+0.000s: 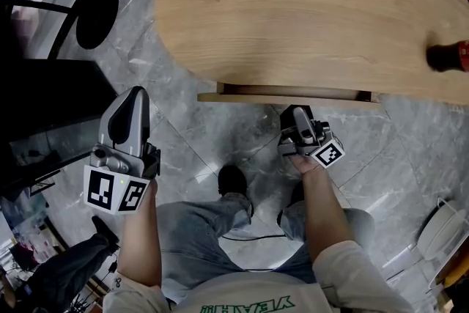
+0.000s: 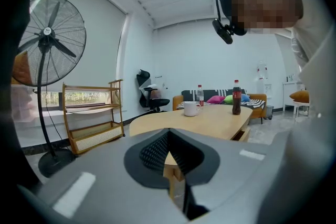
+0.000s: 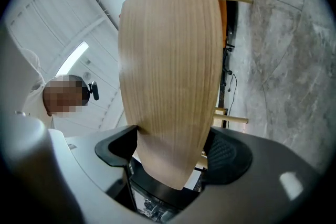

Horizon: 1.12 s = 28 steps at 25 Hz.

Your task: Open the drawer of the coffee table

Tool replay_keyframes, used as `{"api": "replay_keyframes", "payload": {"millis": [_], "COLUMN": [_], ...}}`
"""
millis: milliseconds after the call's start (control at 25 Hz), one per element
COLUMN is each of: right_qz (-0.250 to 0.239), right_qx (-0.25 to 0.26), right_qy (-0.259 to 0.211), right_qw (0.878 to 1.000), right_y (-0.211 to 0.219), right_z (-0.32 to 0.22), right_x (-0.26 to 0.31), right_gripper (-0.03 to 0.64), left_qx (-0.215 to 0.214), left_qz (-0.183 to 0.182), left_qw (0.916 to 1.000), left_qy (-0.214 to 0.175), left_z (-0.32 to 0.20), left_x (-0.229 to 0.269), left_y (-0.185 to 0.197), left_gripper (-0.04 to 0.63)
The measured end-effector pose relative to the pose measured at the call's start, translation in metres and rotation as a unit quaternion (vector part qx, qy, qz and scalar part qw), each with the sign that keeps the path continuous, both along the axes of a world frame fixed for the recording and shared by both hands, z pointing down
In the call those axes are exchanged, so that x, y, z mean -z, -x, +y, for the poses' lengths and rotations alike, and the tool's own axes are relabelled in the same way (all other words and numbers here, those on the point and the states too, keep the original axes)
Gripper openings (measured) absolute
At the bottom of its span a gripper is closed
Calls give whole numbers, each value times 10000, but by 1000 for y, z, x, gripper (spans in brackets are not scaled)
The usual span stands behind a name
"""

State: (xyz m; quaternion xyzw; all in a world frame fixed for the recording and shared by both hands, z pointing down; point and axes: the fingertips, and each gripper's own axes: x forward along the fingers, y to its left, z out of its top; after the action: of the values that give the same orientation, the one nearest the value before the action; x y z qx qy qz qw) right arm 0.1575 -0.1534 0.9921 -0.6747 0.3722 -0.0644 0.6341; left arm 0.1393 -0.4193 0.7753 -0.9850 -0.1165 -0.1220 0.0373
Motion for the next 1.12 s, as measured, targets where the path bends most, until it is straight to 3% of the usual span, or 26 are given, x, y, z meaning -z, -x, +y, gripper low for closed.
{"api": "replay_keyframes", "payload": {"millis": [680, 1000, 1120], "right_qz": [-317, -270, -460], "right_qx": [508, 1072, 1240], "right_qy": [57, 211, 410], "right_qw": [9982, 9937, 9904], "right_y": [121, 136, 141], "right_z": [16, 9, 9], "right_x": [9, -8, -23], "right_gripper": [399, 402, 406], "left_qx": [-334, -353, -340], "left_qz": [-179, -110, -93], "left_qw": [9990, 9991, 9991], "left_qy": [244, 216, 237], "left_z": [45, 46, 44], "left_x": [3, 5, 5], "left_y": [14, 12, 11], "left_gripper": [-2, -2, -2]}}
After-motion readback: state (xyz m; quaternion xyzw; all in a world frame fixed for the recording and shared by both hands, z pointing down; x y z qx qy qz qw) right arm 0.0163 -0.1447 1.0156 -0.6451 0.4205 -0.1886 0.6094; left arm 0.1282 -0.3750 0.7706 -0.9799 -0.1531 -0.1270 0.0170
